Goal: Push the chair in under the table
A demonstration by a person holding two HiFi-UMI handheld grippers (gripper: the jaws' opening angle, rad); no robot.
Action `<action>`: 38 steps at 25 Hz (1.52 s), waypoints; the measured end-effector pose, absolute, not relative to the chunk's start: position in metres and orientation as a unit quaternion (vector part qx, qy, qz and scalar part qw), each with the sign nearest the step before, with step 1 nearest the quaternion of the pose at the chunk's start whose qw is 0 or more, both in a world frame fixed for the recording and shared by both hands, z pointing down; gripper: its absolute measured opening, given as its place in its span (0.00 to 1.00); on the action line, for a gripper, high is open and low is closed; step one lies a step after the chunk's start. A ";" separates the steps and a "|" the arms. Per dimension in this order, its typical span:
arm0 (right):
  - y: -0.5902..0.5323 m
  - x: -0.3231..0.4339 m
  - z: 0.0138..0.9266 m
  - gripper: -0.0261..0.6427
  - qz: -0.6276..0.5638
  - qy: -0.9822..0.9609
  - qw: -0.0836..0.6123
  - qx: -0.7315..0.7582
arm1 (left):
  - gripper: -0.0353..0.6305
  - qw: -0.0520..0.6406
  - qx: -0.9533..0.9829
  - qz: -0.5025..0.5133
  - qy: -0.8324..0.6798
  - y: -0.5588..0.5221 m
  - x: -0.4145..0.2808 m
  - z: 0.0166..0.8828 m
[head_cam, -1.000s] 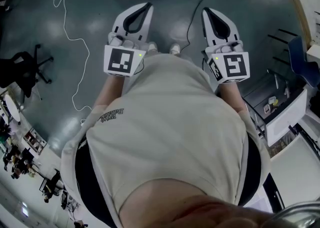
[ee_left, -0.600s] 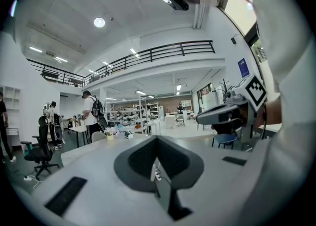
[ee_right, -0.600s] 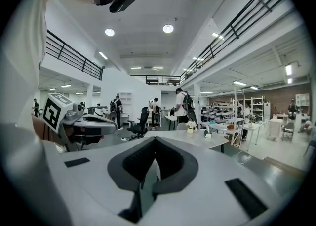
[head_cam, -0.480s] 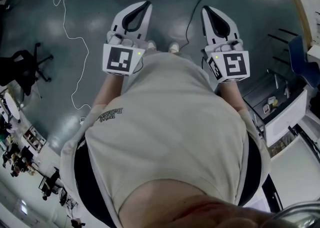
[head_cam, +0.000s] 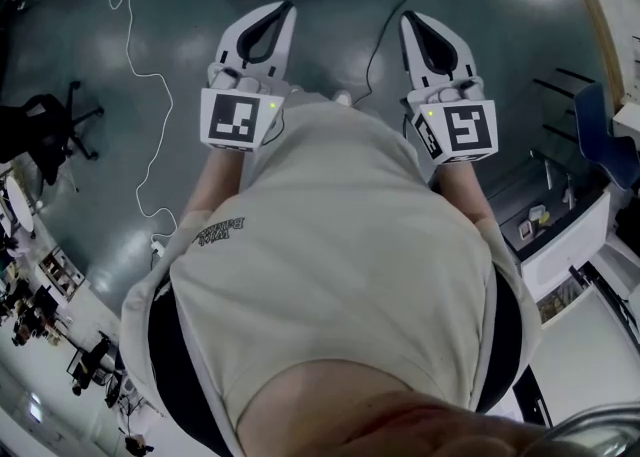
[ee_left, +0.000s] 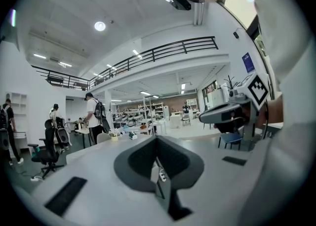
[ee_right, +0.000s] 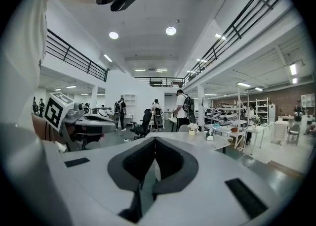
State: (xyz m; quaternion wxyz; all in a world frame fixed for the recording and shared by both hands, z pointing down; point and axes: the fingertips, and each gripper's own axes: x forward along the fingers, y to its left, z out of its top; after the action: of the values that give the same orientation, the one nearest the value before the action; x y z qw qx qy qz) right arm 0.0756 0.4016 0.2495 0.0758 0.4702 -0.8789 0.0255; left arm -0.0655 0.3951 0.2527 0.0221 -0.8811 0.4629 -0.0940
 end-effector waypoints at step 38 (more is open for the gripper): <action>0.258 0.071 0.285 0.05 0.034 -0.886 0.100 0.452 | 0.07 0.013 -0.885 -0.109 0.452 0.249 -0.045 0.290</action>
State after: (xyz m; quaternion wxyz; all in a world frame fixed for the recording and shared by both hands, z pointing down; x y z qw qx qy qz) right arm 0.0706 0.2577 0.2846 0.1003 0.4523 -0.8856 0.0341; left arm -0.0448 0.2488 0.2900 0.0133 -0.8850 0.4524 -0.1090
